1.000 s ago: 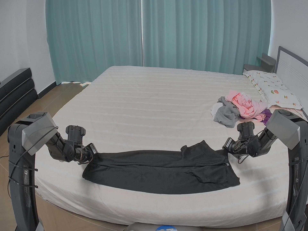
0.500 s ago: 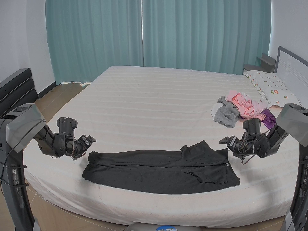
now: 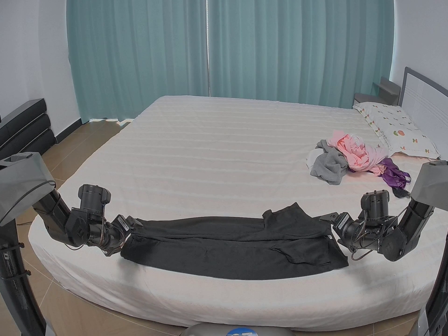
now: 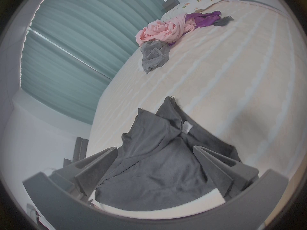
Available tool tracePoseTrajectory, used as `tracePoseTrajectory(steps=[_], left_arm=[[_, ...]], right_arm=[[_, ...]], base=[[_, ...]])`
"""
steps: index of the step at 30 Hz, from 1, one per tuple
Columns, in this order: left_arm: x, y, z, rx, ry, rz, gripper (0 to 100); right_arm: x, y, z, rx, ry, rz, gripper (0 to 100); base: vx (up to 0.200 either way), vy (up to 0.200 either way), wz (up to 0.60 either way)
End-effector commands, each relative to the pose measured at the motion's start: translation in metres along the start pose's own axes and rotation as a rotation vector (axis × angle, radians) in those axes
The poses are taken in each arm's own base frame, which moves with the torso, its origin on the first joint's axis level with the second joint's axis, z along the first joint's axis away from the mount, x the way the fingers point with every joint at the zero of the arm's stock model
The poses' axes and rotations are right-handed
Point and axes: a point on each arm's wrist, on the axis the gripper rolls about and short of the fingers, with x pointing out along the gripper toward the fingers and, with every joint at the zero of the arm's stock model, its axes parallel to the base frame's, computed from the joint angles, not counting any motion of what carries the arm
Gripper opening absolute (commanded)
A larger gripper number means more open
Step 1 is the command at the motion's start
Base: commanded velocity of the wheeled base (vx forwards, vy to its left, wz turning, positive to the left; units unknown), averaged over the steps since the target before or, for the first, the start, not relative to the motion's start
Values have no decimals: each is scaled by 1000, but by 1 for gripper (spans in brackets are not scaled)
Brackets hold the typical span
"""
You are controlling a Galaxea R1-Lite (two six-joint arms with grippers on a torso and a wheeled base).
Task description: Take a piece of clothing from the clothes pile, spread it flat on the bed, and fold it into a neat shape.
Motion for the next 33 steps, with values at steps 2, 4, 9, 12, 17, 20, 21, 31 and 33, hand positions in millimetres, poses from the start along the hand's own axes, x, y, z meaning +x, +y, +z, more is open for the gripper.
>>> tracePoseTrajectory(steps=[2, 4, 9, 12, 17, 20, 21, 31, 33], left_arm=[[-6, -2, -17, 22, 26, 15, 100], [2, 1, -25, 16, 25, 60, 100], [15, 4, -31, 21, 5, 113, 100], [30, 5, -41, 53, -52, 157, 100], [47, 3, -41, 68, -141, 162, 100], [51, 2, -40, 67, -155, 159, 0], [50, 3, -40, 67, -154, 160, 0], [41, 6, -36, 42, -167, 162, 0], [40, 5, -35, 40, -171, 157, 0]], right_arm=[[-10, -1, -9, 30, 13, 5, 100], [-8, -7, -17, 47, 41, -21, 100], [-8, -9, -23, 47, 56, -30, 100], [-5, -12, -29, 41, 66, -29, 100], [-4, -16, -33, 31, 46, -43, 100], [-8, -16, -45, 3, 54, -71, 100], [-8, -15, -46, 0, 50, -73, 100], [9, -30, -56, -26, 40, -181, 100], [12, -31, -57, -27, 43, -188, 100]], base=[[0, 0, 0], [0, 0, 0], [0, 0, 0], [0, 0, 0], [0, 0, 0], [0, 0, 0], [0, 0, 0], [0, 0, 0], [0, 0, 0]])
